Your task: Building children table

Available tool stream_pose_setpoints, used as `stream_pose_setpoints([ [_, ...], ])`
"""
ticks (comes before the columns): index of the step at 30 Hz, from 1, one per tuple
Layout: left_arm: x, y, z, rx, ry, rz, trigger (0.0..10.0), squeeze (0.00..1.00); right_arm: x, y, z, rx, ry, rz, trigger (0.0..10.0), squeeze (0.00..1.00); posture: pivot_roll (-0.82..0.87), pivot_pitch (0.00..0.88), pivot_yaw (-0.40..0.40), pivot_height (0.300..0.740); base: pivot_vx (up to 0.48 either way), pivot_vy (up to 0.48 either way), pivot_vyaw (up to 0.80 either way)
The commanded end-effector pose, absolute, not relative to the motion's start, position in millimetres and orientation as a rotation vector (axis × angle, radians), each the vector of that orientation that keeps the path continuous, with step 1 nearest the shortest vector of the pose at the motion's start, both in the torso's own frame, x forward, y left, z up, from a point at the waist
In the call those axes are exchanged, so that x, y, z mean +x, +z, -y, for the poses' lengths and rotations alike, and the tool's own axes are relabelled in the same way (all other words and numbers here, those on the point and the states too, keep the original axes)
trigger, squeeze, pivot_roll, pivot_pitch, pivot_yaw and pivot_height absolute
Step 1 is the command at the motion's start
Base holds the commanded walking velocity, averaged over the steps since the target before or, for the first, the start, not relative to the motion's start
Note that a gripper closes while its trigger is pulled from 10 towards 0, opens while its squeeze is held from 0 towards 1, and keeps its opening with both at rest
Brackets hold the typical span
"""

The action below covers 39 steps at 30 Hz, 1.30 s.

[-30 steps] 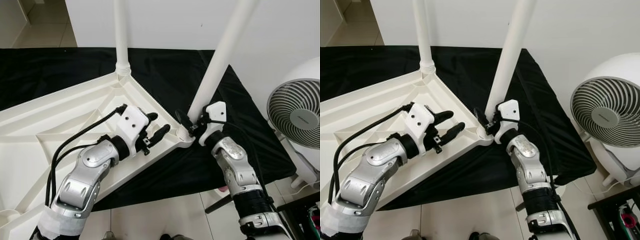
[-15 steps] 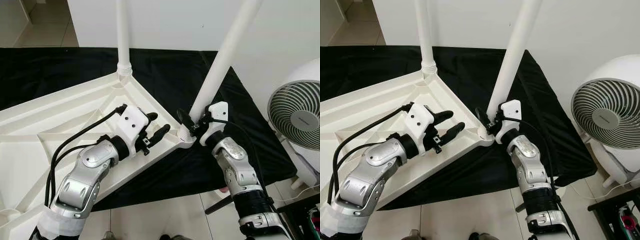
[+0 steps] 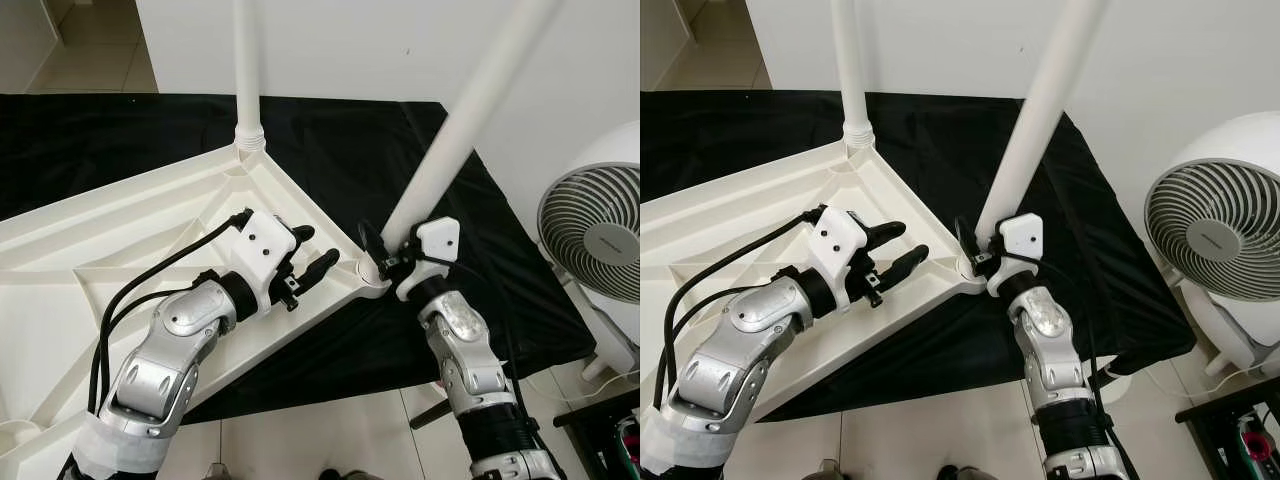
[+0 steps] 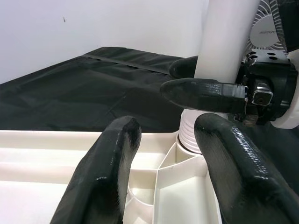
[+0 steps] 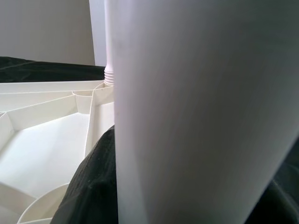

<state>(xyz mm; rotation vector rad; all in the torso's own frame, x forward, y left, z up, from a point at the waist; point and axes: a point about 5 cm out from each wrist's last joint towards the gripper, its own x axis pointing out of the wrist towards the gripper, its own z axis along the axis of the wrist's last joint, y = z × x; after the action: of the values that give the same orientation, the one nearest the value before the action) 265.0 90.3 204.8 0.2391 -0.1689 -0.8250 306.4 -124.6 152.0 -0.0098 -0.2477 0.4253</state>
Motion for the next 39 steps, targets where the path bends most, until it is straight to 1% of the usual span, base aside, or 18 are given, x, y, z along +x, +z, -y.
stream_pose_setpoints([
  [1,263.0,206.4,-91.1,0.233,-0.812,0.174,10.0,0.0,299.7,114.3,128.0,-0.008,0.415,0.058,10.0,0.0,0.19,0.124,-0.077,0.74,0.0,0.0,0.0],
  [7,263.7,206.6,-90.7,0.233,-0.815,0.173,10.0,0.0,307.4,121.1,128.0,-0.028,0.407,0.058,10.0,0.0,0.19,0.129,-0.072,0.74,0.0,0.0,0.0],
  [8,264.0,206.7,-90.6,0.234,-0.816,0.173,10.0,0.0,309.5,123.7,127.9,-0.063,0.41,0.069,10.0,0.0,0.19,0.13,-0.073,0.74,0.0,0.0,0.0],
  [13,264.5,207.6,-91.5,0.236,-0.812,0.175,10.0,0.0,310.6,125.7,130.5,-0.097,0.427,0.107,10.0,0.0,0.19,0.13,-0.076,0.74,0.0,0.0,0.0],
  [17,264.4,207.9,-92.7,0.236,-0.802,0.176,10.0,0.0,303.9,118.1,133.9,-0.01,0.43,0.106,10.0,0.0,0.2,0.13,-0.079,0.74,0.0,0.0,0.0],
  [23,264.2,208.1,-93.6,0.239,-0.801,0.177,10.0,0.0,293.4,106.0,137.1,0.022,0.43,0.132,10.0,0.0,0.2,0.129,-0.074,0.74,0.0,0.0,0.0],
  [27,264.4,208.7,-94.1,0.241,-0.802,0.178,10.0,0.0,292.6,104.2,139.0,0.046,0.413,0.137,10.0,0.0,0.2,0.13,-0.069,0.74,0.0,0.0,0.0],
  [29,264.5,209.1,-93.9,0.241,-0.806,0.178,10.0,0.0,295.5,106.5,140.0,0.028,0.393,0.145,10.0,0.0,0.2,0.13,-0.067,0.74,0.0,0.0,0.0],
  [34,264.8,209.1,-93.5,0.244,-0.808,0.178,10.0,0.0,299.2,104.7,140.1,0.031,0.39,0.12,10.0,0.0,0.2,0.129,-0.067,0.74,0.0,0.0,0.0],
  [36,265.1,209.4,-93.7,0.245,-0.808,0.178,10.0,0.0,302.0,103.2,140.1,-0.002,0.383,0.09,10.0,0.0,0.2,0.128,-0.069,0.74,0.0,0.0,0.0],
  [38,265.4,209.9,-94.0,0.246,-0.805,0.18,10.0,0.0,308.8,99.9,139.6,-0.053,0.379,0.004,10.0,0.0,0.2,0.127,-0.068,0.74,0.0,0.0,0.0],
  [39,265.4,209.9,-94.0,0.246,-0.805,0.18,10.0,0.0,308.8,99.9,139.6,-0.053,0.379,0.004,10.0,0.0,0.2,0.127,-0.068,0.74,0.0,0.0,0.0],
])
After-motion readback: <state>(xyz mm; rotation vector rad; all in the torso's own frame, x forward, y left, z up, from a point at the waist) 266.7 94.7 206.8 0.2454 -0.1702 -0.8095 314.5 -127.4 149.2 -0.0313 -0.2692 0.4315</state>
